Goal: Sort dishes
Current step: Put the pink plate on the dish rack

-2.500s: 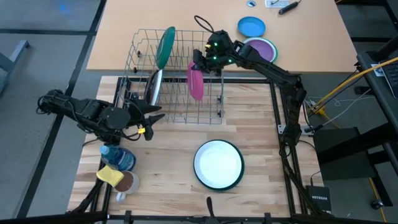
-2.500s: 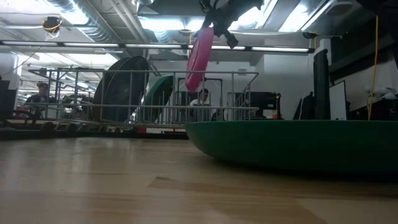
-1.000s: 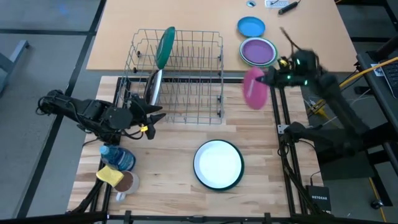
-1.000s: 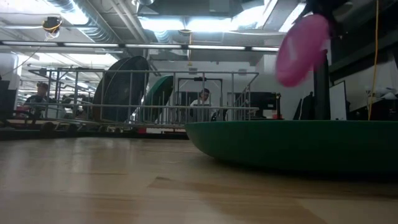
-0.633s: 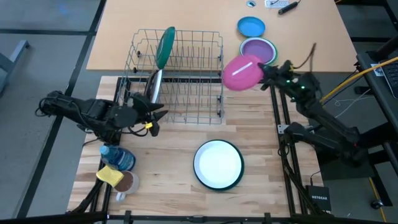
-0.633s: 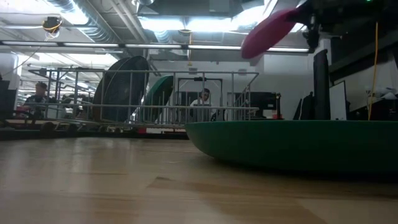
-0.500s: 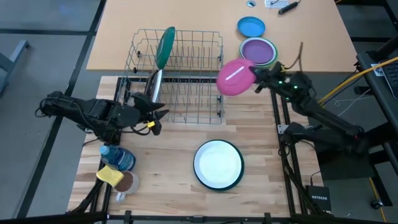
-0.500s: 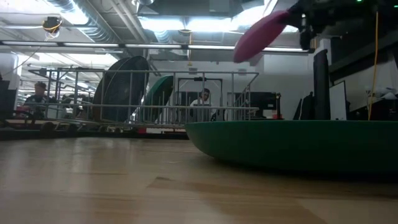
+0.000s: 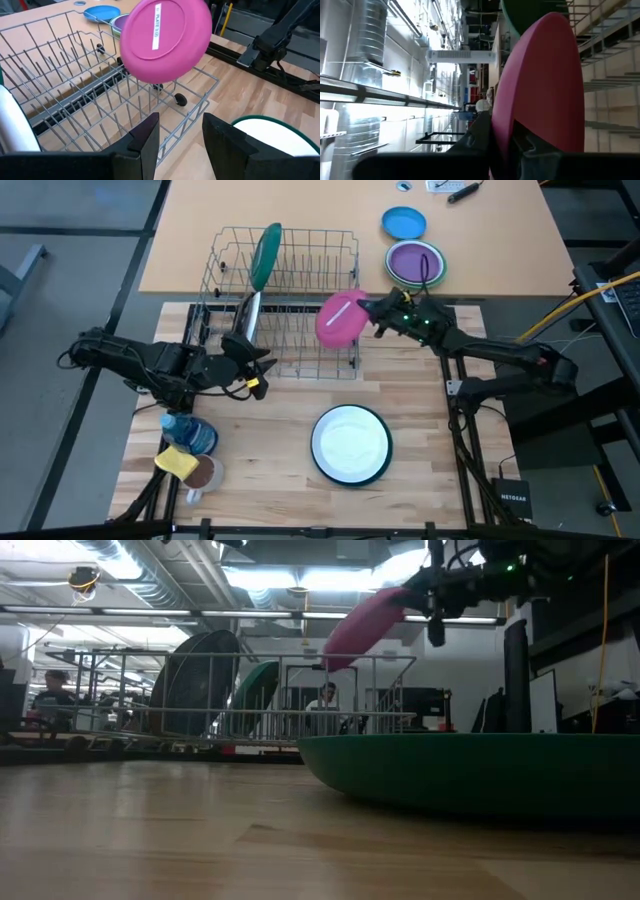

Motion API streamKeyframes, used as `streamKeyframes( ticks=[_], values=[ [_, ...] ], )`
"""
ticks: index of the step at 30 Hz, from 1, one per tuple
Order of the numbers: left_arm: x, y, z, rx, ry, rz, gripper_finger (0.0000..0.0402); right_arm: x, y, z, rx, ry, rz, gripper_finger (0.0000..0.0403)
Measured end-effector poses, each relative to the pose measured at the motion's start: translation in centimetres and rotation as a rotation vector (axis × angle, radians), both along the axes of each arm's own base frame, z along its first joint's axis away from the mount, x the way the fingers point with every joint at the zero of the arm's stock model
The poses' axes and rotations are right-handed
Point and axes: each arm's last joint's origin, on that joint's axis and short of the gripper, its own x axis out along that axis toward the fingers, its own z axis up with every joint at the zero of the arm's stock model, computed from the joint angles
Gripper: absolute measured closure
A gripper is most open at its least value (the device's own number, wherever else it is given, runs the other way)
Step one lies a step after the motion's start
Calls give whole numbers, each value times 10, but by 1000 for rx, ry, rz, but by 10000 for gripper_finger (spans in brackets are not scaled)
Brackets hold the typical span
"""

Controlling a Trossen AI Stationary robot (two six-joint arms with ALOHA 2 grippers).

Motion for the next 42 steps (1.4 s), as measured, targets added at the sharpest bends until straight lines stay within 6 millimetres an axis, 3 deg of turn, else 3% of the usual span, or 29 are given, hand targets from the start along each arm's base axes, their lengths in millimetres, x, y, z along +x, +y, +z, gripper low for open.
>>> streamKeyframes(
  ticks=[10,19,31,42],
  values=[
    [2,0,-2,6,15,-1,263,19,-9,-27,26,99,-10,383],
    [1,0,-2,8,17,-2,263,21,-10,-33,-45,167,-20,382],
    [2,0,-2,17,24,-7,263,21,-10,-34,-47,187,-24,293],
    [2,0,-2,18,25,-8,263,22,-8,-38,-30,212,56,280]
  ],
)
